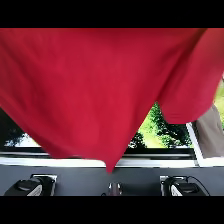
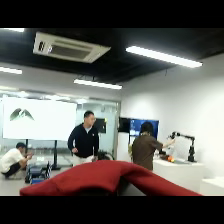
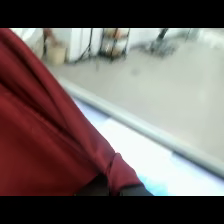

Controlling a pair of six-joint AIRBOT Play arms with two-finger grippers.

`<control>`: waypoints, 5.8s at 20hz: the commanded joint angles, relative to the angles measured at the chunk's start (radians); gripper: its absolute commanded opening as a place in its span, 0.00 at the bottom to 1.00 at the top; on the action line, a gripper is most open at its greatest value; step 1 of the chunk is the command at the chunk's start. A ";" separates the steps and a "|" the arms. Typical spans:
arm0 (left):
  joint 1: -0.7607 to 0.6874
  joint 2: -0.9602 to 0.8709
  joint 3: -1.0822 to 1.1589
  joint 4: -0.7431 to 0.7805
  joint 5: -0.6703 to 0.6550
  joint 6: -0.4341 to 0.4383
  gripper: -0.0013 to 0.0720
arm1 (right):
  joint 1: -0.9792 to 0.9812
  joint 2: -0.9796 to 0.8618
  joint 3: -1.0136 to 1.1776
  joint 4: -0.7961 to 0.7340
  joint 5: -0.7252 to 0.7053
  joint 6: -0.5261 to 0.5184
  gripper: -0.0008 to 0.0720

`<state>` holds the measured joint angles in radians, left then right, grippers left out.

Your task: Fold the shirts.

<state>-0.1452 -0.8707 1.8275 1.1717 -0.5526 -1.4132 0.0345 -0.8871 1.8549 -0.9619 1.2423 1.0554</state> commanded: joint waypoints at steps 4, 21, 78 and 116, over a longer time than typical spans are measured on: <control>0.000 -0.295 0.002 0.040 0.021 0.001 0.05 | 0.000 -0.332 -0.002 -0.043 0.126 0.031 0.04; -0.122 -0.924 0.040 -0.005 -0.600 -0.072 1.00 | -0.001 -0.890 -0.001 -0.217 0.132 0.050 0.04; 0.426 -0.505 -0.995 -0.214 -0.600 0.202 0.65 | -0.174 -0.338 -0.995 -0.081 0.014 -0.059 0.04; 0.351 0.358 -0.158 -0.180 -0.132 -0.009 0.05 | -0.174 0.136 0.200 -0.653 0.031 0.060 0.04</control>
<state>0.1963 -0.5835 1.6085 0.9524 -0.6991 -1.3796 -0.1394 -0.8314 1.9598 -1.5089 1.2671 1.0660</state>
